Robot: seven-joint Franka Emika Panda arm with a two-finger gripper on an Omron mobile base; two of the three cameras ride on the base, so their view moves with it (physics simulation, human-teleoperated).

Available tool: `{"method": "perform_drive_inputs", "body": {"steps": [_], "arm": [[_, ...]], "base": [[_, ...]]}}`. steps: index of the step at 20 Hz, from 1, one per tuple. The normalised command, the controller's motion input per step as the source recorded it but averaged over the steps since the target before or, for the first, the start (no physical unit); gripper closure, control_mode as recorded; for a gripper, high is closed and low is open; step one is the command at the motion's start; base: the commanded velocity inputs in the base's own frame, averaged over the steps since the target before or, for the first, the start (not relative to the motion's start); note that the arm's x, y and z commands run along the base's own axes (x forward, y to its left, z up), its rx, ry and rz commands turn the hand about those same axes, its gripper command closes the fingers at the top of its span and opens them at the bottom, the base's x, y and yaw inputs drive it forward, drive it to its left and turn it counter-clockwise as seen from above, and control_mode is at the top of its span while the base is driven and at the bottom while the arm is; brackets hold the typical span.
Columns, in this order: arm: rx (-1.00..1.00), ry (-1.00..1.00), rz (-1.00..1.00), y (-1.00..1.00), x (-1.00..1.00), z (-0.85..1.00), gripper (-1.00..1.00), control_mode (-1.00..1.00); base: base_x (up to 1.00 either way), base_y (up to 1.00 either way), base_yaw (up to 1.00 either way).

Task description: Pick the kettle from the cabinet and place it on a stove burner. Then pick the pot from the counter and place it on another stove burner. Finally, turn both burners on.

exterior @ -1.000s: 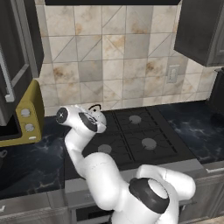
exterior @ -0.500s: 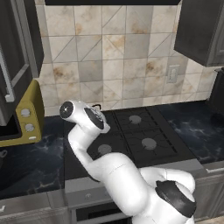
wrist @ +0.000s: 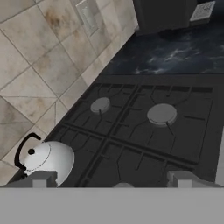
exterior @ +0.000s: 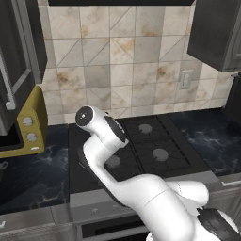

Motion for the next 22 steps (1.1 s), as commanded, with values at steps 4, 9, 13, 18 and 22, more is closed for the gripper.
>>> {"method": "perform_drive_inputs", "body": {"steps": [4, 9, 13, 18, 22], "arm": [[0.11, 0.0, 0.0, -0.25, -0.51, 0.18, -1.0, -1.0], [0.12, 0.0, 0.0, -0.23, -0.53, 0.13, -1.0, -1.0], [0.11, 0.0, 0.0, -0.18, -0.41, 0.16, -1.0, -1.0], [0.11, 0.0, 0.0, -0.18, -0.32, 0.08, -1.0, -1.0], [0.14, 0.02, 0.03, -0.11, -0.16, 0.0, -1.0, -1.0]], "base": [[0.0, 0.0, 0.0], [0.0, 0.0, 0.0], [0.0, 0.0, 0.0], [0.0, 0.0, 0.0], [0.0, 0.0, 0.0]]}}
